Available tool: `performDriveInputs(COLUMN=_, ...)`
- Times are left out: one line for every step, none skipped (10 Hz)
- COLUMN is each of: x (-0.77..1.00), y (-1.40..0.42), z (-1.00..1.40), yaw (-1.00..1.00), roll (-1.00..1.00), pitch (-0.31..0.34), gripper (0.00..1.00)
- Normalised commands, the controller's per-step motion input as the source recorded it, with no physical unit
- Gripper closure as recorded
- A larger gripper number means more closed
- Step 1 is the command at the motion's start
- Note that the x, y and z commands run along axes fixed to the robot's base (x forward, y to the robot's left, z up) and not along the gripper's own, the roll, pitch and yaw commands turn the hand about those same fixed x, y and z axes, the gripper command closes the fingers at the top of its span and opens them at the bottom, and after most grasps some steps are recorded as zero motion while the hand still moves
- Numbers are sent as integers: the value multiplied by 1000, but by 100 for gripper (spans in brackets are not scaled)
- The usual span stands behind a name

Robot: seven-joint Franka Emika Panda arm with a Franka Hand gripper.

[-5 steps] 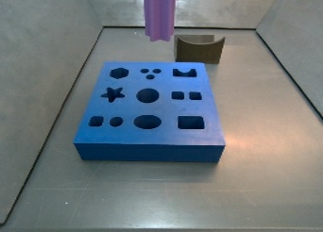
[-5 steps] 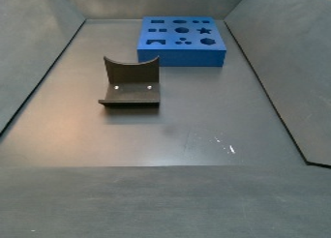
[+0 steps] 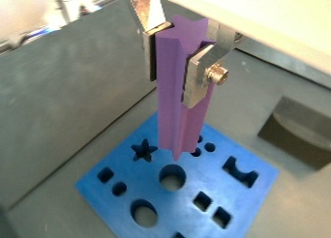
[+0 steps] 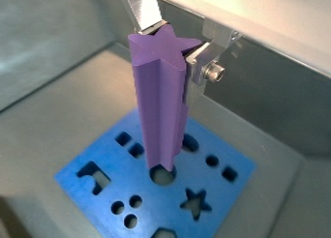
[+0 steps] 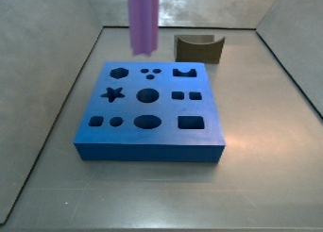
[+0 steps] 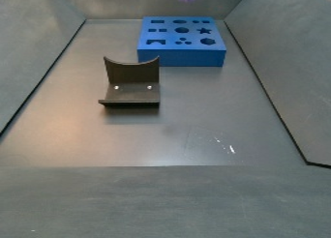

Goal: Insert the star object.

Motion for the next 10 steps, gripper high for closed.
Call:
performDriveInputs(x=-451, y=31, z=-691, yaw=-823, roll=-40, pitch=-87, gripper=100)
performDriveInputs(x=-486, y=31, z=-769, yaw=-791, roll=-74, pitch=-109, gripper=100)
performDriveInputs(x=-489, y=26, z=-780, yaw=-777, roll=-101, pitch=-134, gripper=100)
performDriveInputs(x=-471, y=43, z=-654, yaw=-771, roll=-70, pitch=-134, gripper=100)
performDriveInputs(x=-463, y=26, z=-491, yaw=-771, roll=-76, pitch=-117, gripper=100)
performDriveInputs(x=-366, y=0, z=-143, yaw=-809, roll=-67, pitch=-100, gripper=100)
performDriveInputs(x=-274, y=0, z=0, yaw=-840, roll=-74, pitch=-91, gripper=100)
performDriveInputs(x=-237, y=0, z=0, yaw=-851, roll=-86, pitch=-97, gripper=100)
performDriveInputs(x=-257, y=0, z=-14, yaw=-829, roll=-117, pitch=-114, gripper=100)
performDriveInputs(x=-189, y=-94, z=-251, yaw=-800, roll=-160, pitch=-171, gripper=100)
